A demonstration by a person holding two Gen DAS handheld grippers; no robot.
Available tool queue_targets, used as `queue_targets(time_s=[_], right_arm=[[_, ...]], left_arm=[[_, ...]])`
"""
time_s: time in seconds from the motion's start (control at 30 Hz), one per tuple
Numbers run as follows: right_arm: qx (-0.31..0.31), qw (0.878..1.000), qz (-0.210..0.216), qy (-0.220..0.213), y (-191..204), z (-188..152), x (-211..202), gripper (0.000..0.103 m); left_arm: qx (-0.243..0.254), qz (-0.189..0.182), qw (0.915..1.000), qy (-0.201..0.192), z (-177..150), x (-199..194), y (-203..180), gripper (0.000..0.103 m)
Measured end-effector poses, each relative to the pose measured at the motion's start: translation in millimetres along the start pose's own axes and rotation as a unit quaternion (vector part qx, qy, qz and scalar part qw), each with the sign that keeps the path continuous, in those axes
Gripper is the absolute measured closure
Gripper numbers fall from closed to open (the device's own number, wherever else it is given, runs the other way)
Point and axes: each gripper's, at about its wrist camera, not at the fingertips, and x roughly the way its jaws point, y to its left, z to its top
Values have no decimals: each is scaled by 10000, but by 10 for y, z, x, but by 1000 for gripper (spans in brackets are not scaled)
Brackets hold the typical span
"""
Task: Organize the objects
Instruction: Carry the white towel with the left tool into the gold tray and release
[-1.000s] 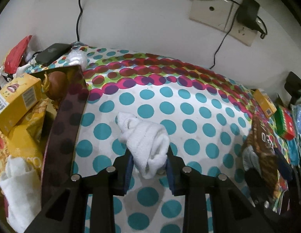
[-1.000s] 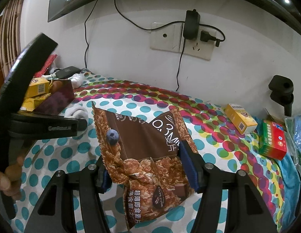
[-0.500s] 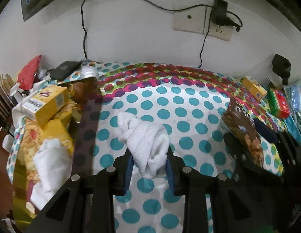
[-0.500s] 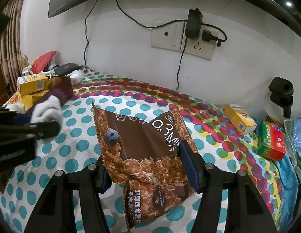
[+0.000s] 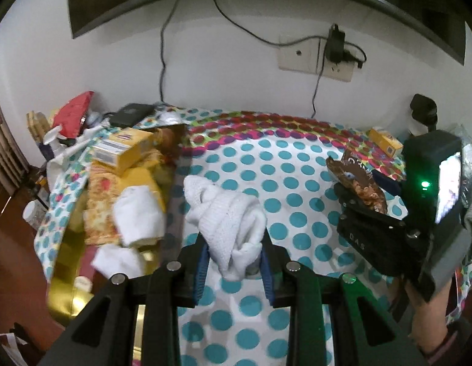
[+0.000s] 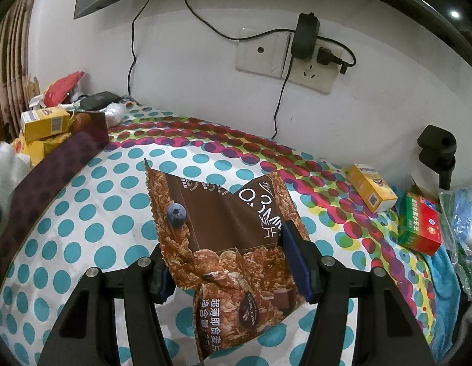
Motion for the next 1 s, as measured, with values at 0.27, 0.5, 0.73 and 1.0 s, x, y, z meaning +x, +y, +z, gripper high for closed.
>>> queue_targets(time_s=[0.27, 0.5, 0.73, 1.0], right_arm=[[-147, 9998, -113, 74, 55, -6, 25, 44], [-223, 9995, -170, 133, 76, -1, 47, 44], [-257, 9994, -185, 161, 83, 1, 59, 44], [-276, 9992, -201, 185, 72, 3, 56, 44]], left_arm=[[-545, 207, 9982, -145, -2, -282, 679, 73], [-740, 386, 9965, 43, -107, -298, 1198, 73], [-699, 183, 9971, 246, -236, -162, 1328, 73], [-593, 84, 9970, 498, -317, 24, 1248, 73]])
